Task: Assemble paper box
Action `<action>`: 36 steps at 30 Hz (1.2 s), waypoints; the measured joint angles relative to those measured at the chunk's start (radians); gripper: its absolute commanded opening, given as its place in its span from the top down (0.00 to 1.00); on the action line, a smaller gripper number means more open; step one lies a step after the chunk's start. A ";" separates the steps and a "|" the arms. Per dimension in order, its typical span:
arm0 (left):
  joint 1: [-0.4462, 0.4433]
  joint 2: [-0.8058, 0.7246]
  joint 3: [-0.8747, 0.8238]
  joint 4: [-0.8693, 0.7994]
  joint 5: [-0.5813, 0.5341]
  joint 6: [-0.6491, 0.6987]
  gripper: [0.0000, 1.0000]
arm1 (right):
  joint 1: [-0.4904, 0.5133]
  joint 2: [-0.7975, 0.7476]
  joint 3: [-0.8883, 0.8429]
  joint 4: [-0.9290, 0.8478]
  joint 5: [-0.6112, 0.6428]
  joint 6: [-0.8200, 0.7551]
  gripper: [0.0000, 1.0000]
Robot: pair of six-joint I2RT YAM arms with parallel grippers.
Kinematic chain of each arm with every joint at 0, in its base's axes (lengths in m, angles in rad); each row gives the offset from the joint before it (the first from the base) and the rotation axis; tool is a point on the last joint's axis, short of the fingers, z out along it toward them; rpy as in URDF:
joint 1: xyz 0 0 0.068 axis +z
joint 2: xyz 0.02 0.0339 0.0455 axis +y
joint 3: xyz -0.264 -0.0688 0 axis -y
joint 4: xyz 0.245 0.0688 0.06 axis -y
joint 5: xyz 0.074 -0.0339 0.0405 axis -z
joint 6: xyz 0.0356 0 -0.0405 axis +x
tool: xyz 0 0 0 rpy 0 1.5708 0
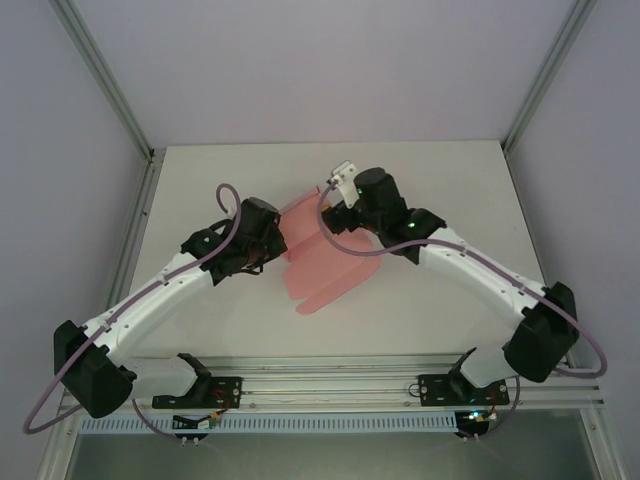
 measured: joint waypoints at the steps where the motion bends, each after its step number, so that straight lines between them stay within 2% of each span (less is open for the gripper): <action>1: 0.000 0.013 0.009 -0.006 -0.005 0.010 1.00 | -0.009 -0.026 -0.006 -0.019 -0.051 0.000 0.00; 3: 0.000 0.044 0.029 -0.015 -0.008 0.034 1.00 | -0.014 -0.091 -0.023 -0.049 -0.154 0.014 0.00; 7: 0.005 0.100 0.058 -0.018 0.023 0.140 1.00 | -0.021 -0.226 -0.074 -0.062 -0.269 0.063 0.00; 13: 0.008 0.290 0.262 -0.111 0.094 0.583 1.00 | -0.140 -0.406 -0.158 -0.092 -0.298 0.204 0.00; 18: 0.005 0.541 0.478 -0.299 0.180 1.003 1.00 | -0.244 -0.526 -0.245 -0.173 -0.280 0.307 0.00; 20: -0.004 0.671 0.584 -0.393 0.161 1.128 1.00 | -0.269 -0.558 -0.270 -0.207 -0.274 0.339 0.00; 24: -0.039 0.893 0.765 -0.523 0.061 1.297 1.00 | -0.291 -0.600 -0.297 -0.258 -0.253 0.375 0.00; 30: -0.108 1.040 0.850 -0.592 -0.094 1.447 1.00 | -0.307 -0.611 -0.303 -0.301 -0.222 0.398 0.00; 31: -0.119 1.046 0.851 -0.594 -0.115 1.464 0.98 | -0.312 -0.610 -0.303 -0.303 -0.221 0.399 0.00; 34: -0.148 1.054 0.853 -0.591 -0.155 1.513 0.62 | -0.324 -0.604 -0.303 -0.306 -0.220 0.400 0.00; 35: -0.155 1.055 0.856 -0.588 -0.161 1.524 0.53 | -0.330 -0.601 -0.303 -0.308 -0.220 0.400 0.00; 36: -0.159 1.055 0.861 -0.585 -0.162 1.533 0.49 | -0.336 -0.597 -0.303 -0.309 -0.220 0.400 0.00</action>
